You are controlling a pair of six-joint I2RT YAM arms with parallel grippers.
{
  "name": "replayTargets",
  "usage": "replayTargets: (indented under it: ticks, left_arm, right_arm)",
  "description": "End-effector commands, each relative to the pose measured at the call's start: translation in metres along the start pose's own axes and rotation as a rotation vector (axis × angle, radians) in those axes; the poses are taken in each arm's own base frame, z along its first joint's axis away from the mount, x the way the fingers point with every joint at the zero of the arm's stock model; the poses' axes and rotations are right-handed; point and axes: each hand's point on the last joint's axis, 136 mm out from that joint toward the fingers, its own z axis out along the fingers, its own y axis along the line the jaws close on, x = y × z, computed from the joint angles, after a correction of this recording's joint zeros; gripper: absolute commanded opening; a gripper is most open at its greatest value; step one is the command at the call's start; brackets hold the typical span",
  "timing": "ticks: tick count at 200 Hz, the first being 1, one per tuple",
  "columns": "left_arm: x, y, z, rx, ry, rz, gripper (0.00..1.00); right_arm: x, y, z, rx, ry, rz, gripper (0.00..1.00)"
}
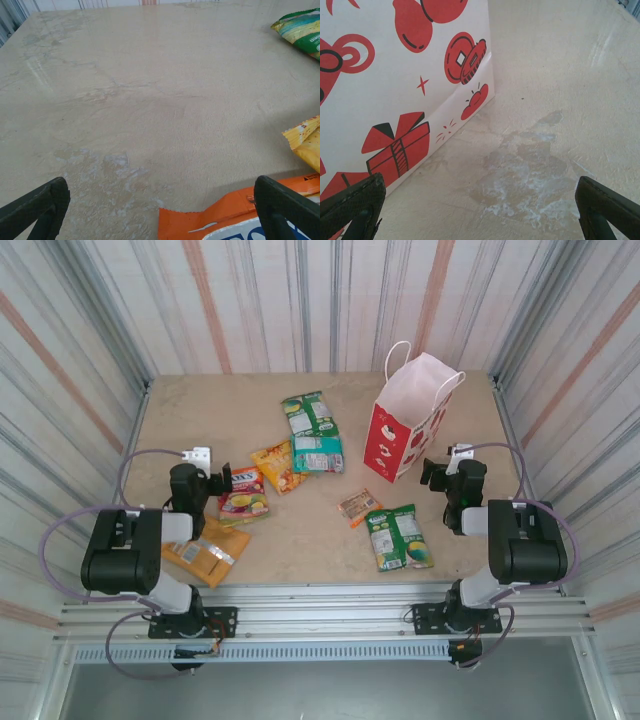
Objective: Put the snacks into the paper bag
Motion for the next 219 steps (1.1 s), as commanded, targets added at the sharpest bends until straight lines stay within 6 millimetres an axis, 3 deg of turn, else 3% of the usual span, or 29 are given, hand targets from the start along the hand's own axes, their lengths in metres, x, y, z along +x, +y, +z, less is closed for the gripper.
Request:
replayTargets:
  ticks: [1, 188, 219]
  left_arm:
    - [-0.008, -0.001, 0.001, 0.01, -0.014, -0.002, 0.98]
    - [-0.008, -0.001, 0.001, 0.009, -0.016, -0.001, 0.99]
    - [-0.025, -0.011, -0.006, 0.064, 0.006, 0.026, 0.92]
  right_arm:
    - [-0.007, -0.001, 0.002, 0.013, -0.013, 0.017, 0.99]
    - [-0.008, -0.002, 0.002, 0.013, -0.014, 0.017, 0.99]
    - [-0.015, -0.002, -0.002, 0.018, -0.021, 0.021, 0.99]
